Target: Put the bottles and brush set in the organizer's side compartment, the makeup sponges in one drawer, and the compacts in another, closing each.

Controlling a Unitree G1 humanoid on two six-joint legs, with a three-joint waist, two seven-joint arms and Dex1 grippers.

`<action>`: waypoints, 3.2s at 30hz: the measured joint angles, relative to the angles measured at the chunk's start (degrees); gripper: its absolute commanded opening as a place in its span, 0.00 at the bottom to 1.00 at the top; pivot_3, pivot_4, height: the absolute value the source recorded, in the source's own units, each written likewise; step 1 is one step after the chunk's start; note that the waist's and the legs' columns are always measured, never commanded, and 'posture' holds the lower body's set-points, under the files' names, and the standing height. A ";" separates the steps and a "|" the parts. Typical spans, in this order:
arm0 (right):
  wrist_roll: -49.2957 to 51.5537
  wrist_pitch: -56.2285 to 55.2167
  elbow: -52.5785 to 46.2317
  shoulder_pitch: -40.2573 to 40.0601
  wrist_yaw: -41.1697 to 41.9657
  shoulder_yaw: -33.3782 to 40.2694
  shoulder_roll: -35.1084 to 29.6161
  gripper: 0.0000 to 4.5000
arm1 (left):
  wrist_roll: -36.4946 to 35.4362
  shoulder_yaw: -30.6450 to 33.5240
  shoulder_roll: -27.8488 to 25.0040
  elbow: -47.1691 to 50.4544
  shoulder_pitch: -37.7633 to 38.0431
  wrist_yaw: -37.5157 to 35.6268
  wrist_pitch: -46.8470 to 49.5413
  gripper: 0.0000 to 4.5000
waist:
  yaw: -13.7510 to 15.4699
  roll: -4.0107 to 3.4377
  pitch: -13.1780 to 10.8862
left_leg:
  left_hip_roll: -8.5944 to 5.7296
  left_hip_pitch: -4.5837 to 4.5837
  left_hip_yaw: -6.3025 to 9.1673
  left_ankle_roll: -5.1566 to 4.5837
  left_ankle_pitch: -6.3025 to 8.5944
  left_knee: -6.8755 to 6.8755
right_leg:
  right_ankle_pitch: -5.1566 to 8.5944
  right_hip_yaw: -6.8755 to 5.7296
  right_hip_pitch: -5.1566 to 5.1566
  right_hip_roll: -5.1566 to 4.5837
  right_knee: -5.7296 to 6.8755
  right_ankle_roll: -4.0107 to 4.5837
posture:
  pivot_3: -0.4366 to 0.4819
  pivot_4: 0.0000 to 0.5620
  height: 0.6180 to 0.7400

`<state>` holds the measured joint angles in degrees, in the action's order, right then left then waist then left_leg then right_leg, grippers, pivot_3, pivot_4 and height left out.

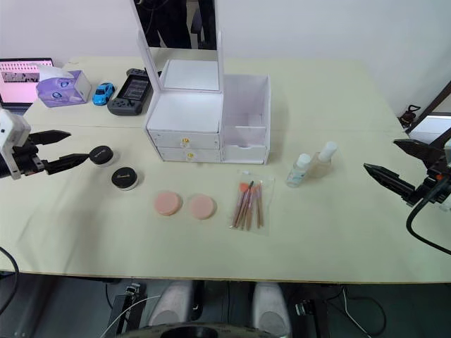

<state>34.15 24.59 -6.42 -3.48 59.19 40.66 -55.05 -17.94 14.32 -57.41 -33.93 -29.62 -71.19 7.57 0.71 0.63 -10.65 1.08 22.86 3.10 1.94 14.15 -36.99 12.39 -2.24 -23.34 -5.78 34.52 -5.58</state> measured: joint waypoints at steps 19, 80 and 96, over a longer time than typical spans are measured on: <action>0.92 1.04 -1.32 -0.16 -0.91 0.14 0.08 1.00 | 2.98 -1.18 0.51 -10.77 -5.87 -1.43 -6.52 1.00 | -0.03 0.01 0.00 | 0.01 -0.02 -0.04 0.00 0.00 0.01 | -0.02 0.02 -0.01 0.01 0.02 0.02 | 0.48 0.27 1.00; -0.68 9.11 -6.49 7.84 -18.05 -12.84 5.25 1.00 | -20.60 -11.18 19.33 50.73 -14.85 14.44 42.32 1.00 | -0.09 0.16 -0.09 | -0.03 -0.25 -0.08 -0.03 0.01 -0.02 | 0.06 0.53 0.20 0.24 0.02 -0.06 | 0.48 0.27 1.00; -1.33 10.70 -5.81 13.29 -17.39 -17.00 6.21 1.00 | -24.26 -11.28 21.62 52.52 -11.47 19.04 42.99 1.00 | -0.14 0.16 -0.09 | -0.03 -0.29 -0.08 -0.03 0.01 -0.02 | 0.02 0.54 0.19 0.25 0.06 0.00 | 0.48 0.27 1.00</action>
<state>32.82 35.28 -12.23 9.81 41.80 23.66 -48.85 -42.20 3.04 -35.79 18.60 -41.09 -52.14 50.56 0.57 0.78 -10.74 1.05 22.58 3.02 1.91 14.16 -37.01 12.41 -1.69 -23.14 -5.54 34.57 -5.58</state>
